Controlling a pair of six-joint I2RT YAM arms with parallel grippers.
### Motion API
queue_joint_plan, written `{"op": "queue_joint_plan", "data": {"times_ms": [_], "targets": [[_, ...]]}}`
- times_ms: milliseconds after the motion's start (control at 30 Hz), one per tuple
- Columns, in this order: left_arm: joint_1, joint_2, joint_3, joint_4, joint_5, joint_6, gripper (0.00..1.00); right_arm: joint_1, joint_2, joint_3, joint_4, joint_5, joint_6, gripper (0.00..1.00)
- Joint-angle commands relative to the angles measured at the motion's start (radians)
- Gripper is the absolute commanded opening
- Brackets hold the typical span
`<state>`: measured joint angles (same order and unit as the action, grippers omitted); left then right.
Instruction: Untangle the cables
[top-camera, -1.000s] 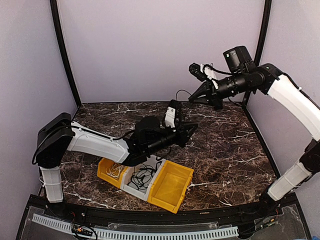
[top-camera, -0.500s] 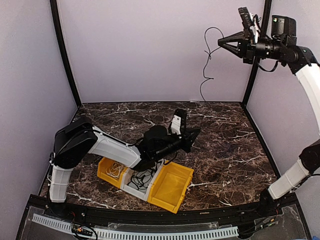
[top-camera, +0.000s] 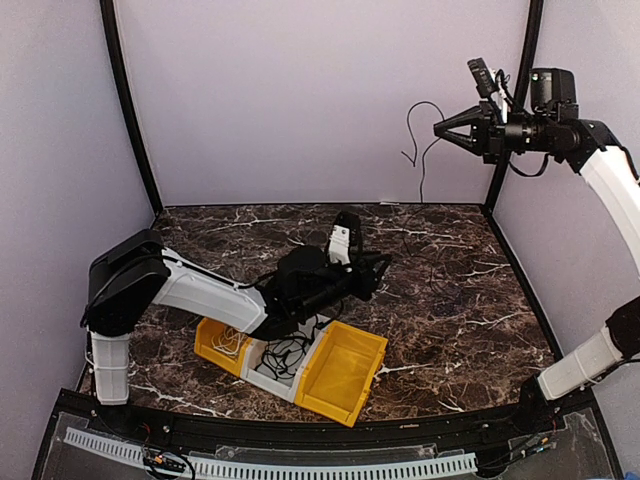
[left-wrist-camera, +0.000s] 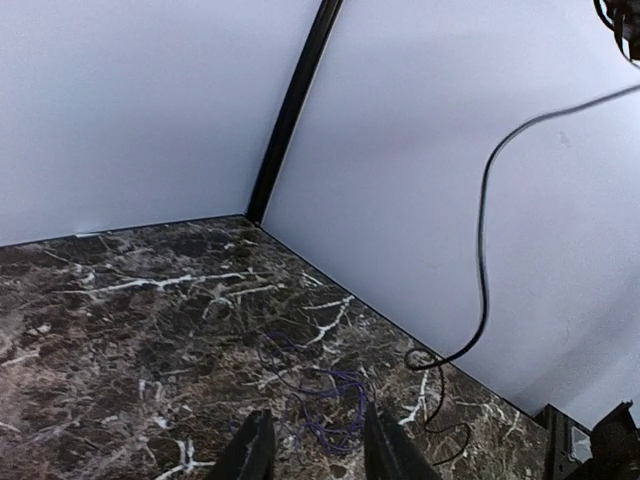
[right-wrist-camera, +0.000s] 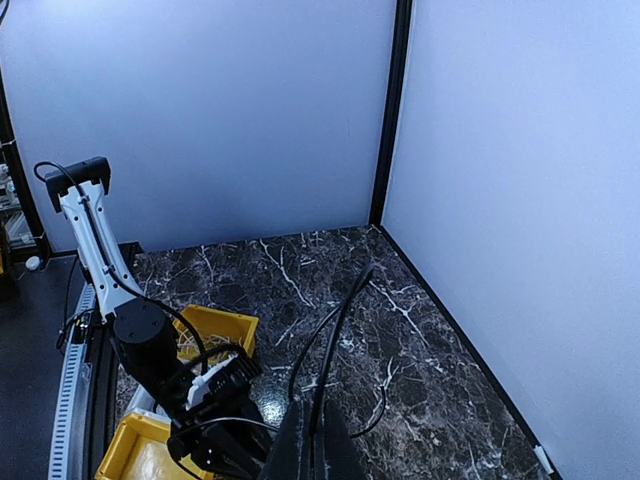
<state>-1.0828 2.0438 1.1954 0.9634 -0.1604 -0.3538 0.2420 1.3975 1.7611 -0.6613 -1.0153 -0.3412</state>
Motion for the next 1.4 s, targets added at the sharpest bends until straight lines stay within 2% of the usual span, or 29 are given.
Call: {"op": "queue_joint_plan", "data": {"times_ms": [0,167,333,567,700,967,1067,1200,1367], "targets": [[-0.004,-0.159,-0.036,-0.021,-0.043,0.040,0.40,-0.003,-0.054,-0.040,0.006,0.004,-0.019,0.00],[-0.023,-0.195,-0.023,-0.055,0.021,0.217,0.51,-0.004,-0.066,-0.046,0.006,0.016,-0.011,0.00],[-0.066,-0.202,0.060,-0.124,0.046,0.444,0.56,-0.003,-0.076,-0.073,0.013,0.014,-0.002,0.00],[-0.077,-0.125,0.187,-0.180,-0.026,0.543,0.56,-0.003,-0.082,-0.093,0.040,-0.021,0.036,0.00],[-0.077,-0.065,0.282,-0.273,-0.016,0.563,0.53,-0.003,-0.086,-0.101,0.042,-0.028,0.040,0.00],[-0.071,-0.002,0.388,-0.287,0.005,0.586,0.40,-0.004,-0.089,-0.127,0.066,-0.046,0.062,0.00],[-0.065,0.009,0.411,-0.288,0.003,0.591,0.30,-0.004,-0.091,-0.128,0.064,-0.039,0.061,0.00],[-0.063,0.001,0.415,-0.291,0.011,0.580,0.22,-0.003,-0.097,-0.143,0.058,-0.025,0.048,0.00],[-0.061,-0.012,0.399,-0.294,0.004,0.570,0.04,-0.003,-0.100,-0.166,0.065,-0.021,0.045,0.00]]}}
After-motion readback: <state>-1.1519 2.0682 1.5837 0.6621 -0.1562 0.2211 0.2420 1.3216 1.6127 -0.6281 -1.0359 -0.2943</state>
